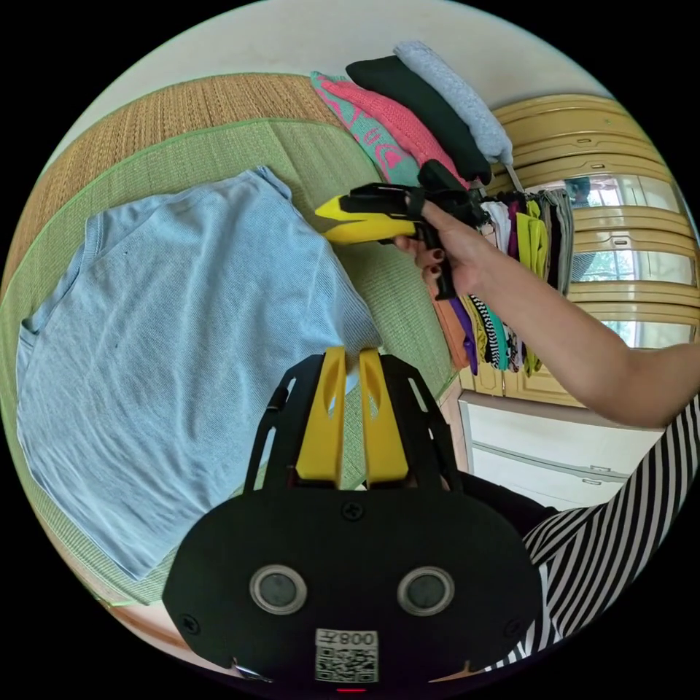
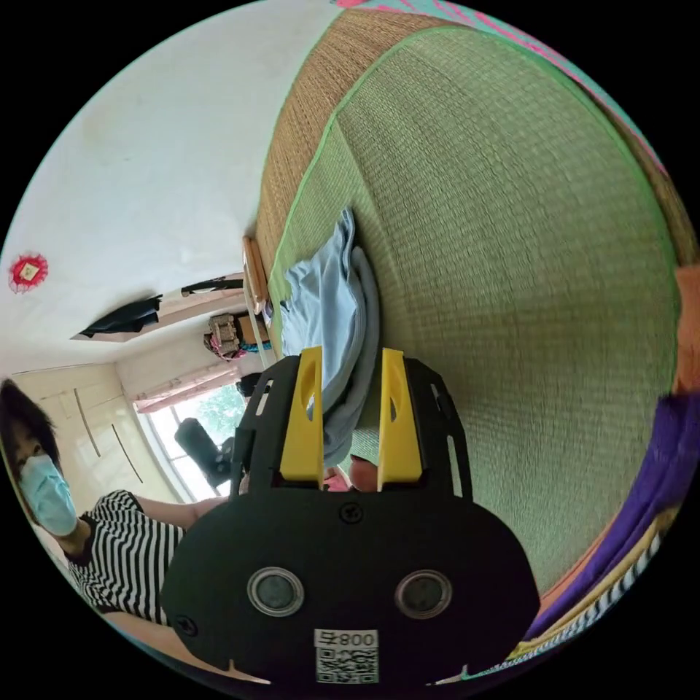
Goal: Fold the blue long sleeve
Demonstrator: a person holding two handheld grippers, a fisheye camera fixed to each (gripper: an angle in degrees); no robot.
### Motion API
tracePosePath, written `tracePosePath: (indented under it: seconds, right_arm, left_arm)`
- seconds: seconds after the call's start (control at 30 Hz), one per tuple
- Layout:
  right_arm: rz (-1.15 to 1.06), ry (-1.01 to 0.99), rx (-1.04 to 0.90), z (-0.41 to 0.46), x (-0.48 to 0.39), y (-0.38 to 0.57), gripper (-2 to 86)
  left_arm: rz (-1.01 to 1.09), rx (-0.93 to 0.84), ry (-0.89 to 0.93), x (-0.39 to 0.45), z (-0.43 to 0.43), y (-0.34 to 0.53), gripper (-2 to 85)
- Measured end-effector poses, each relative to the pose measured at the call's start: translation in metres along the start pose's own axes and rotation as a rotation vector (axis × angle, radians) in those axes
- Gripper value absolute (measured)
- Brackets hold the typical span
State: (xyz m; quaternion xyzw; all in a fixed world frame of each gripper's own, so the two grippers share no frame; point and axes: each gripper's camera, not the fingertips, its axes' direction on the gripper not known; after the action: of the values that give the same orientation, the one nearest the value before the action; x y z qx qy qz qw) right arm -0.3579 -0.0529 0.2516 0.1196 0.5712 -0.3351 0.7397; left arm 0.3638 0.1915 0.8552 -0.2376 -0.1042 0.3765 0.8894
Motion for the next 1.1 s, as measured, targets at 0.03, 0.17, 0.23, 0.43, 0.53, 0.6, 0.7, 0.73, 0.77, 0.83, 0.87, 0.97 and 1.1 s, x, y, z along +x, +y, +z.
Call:
tracePosePath:
  seconds: [0.03, 0.17, 0.23, 0.43, 0.53, 0.6, 0.7, 0.73, 0.77, 0.83, 0.87, 0.97, 1.1]
  right_arm:
    - [0.005, 0.007, -0.010, 0.009, -0.002, -0.011, 11.8]
    - [0.016, 0.036, -0.053, 0.036, -0.011, -0.040, 10.8]
    - [0.006, 0.047, -0.067, 0.053, -0.021, -0.055, 9.3]
    - [-0.024, 0.090, -0.125, 0.105, -0.052, -0.078, 6.8]
    - [-0.021, 0.096, -0.139, 0.129, -0.067, -0.083, 5.7]
    - [-0.023, 0.107, -0.137, 0.141, -0.078, -0.084, 5.2]
    - [-0.051, 0.079, -0.111, 0.156, -0.101, -0.080, 4.5]
    - [-0.052, 0.079, -0.100, 0.163, -0.110, -0.078, 4.3]
    - [-0.055, 0.076, -0.094, 0.166, -0.116, -0.076, 4.2]
    - [-0.068, 0.068, -0.074, 0.184, -0.139, -0.071, 4.0]
    - [-0.071, 0.068, -0.069, 0.189, -0.145, -0.070, 3.9]
    - [-0.104, 0.070, -0.052, 0.219, -0.182, -0.067, 3.7]
    - [-0.181, 0.110, -0.066, 0.277, -0.246, -0.070, 3.4]
  left_arm:
    - [0.001, 0.002, 0.002, 0.002, 0.000, 0.005, 3.0]
    - [0.008, 0.007, 0.019, 0.007, -0.002, 0.023, 3.0]
    - [0.008, 0.008, 0.031, 0.008, -0.004, 0.033, 2.9]
    - [0.011, 0.012, 0.084, 0.006, -0.015, 0.070, 2.9]
    - [0.002, 0.034, 0.116, 0.001, -0.029, 0.093, 2.9]
    - [-0.006, 0.050, 0.143, -0.003, -0.039, 0.108, 2.9]
    - [-0.022, 0.087, 0.193, -0.011, -0.060, 0.136, 2.8]
    - [-0.024, 0.102, 0.217, -0.015, -0.070, 0.149, 2.8]
    - [-0.029, 0.121, 0.236, -0.019, -0.081, 0.163, 2.8]
    - [-0.036, 0.153, 0.262, -0.026, -0.100, 0.185, 2.7]
    - [-0.041, 0.177, 0.273, -0.030, -0.113, 0.200, 2.7]
    - [-0.068, 0.248, 0.307, -0.046, -0.150, 0.243, 2.7]
    - [-0.115, 0.340, 0.344, -0.069, -0.198, 0.301, 2.7]
